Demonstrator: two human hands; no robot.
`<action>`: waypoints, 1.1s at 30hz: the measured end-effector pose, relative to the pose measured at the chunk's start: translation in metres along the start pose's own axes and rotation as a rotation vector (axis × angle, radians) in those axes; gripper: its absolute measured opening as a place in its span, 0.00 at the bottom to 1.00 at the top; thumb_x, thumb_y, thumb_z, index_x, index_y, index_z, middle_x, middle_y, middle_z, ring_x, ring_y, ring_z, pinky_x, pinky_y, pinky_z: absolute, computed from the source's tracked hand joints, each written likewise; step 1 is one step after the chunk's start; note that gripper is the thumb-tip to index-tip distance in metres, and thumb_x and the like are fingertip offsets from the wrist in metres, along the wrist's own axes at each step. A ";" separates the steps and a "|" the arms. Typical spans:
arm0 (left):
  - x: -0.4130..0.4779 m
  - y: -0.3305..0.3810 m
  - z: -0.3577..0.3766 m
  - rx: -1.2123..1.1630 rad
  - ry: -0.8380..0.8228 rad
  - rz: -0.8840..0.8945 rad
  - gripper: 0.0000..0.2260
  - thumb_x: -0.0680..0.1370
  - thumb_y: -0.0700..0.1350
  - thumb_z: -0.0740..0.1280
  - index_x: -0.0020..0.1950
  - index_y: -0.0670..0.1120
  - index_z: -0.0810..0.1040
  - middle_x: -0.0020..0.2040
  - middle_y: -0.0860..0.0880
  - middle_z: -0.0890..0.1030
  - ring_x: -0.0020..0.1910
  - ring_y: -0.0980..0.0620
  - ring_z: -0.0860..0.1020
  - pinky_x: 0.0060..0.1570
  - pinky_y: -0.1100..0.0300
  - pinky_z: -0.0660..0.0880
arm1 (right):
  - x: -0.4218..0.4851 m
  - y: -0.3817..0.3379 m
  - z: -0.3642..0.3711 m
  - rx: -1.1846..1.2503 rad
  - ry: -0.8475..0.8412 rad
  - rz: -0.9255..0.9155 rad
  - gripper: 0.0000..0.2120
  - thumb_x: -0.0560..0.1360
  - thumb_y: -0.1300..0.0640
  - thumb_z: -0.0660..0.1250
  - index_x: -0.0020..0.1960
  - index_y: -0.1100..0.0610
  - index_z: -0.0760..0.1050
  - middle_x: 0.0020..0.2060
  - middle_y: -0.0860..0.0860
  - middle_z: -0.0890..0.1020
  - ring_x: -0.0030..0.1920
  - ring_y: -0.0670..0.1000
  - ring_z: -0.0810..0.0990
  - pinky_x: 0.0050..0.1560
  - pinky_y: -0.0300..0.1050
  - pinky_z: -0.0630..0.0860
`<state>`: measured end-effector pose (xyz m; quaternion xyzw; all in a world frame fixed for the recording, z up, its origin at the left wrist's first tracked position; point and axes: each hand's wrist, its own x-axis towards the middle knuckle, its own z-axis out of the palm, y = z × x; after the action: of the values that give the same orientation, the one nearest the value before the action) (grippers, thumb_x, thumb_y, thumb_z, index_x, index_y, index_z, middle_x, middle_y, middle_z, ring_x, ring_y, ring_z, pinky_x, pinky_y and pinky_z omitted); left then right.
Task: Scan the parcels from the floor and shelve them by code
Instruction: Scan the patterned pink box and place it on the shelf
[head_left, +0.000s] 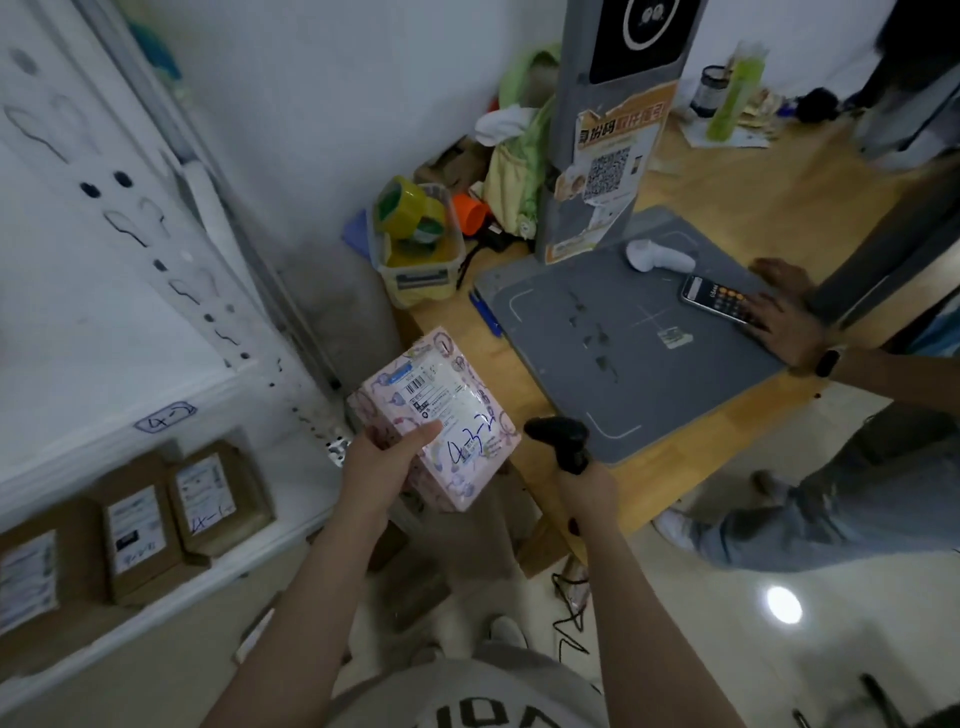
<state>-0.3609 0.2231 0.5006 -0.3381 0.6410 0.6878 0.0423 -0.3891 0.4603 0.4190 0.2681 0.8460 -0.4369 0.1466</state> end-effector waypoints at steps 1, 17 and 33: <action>0.001 -0.001 0.000 -0.017 0.027 -0.005 0.33 0.64 0.52 0.82 0.65 0.45 0.77 0.58 0.46 0.84 0.55 0.44 0.83 0.55 0.44 0.81 | -0.004 -0.006 -0.002 0.088 0.013 -0.028 0.05 0.75 0.58 0.66 0.41 0.56 0.72 0.35 0.55 0.78 0.37 0.53 0.77 0.32 0.42 0.68; -0.023 -0.010 0.027 0.029 -0.016 0.130 0.31 0.69 0.51 0.80 0.69 0.50 0.75 0.61 0.52 0.82 0.58 0.53 0.80 0.51 0.58 0.78 | -0.083 -0.074 -0.038 0.276 -0.234 -0.566 0.06 0.75 0.63 0.71 0.48 0.56 0.76 0.35 0.48 0.78 0.35 0.47 0.77 0.40 0.45 0.75; -0.038 -0.018 0.035 0.082 0.032 0.180 0.33 0.67 0.54 0.81 0.68 0.51 0.74 0.58 0.56 0.80 0.58 0.55 0.79 0.55 0.54 0.77 | -0.092 -0.062 -0.038 0.192 -0.290 -0.607 0.11 0.75 0.66 0.68 0.50 0.52 0.75 0.42 0.49 0.83 0.42 0.43 0.82 0.42 0.43 0.80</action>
<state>-0.3375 0.2721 0.5035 -0.2881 0.6972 0.6563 -0.0163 -0.3511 0.4321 0.5266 -0.0480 0.8127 -0.5716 0.1026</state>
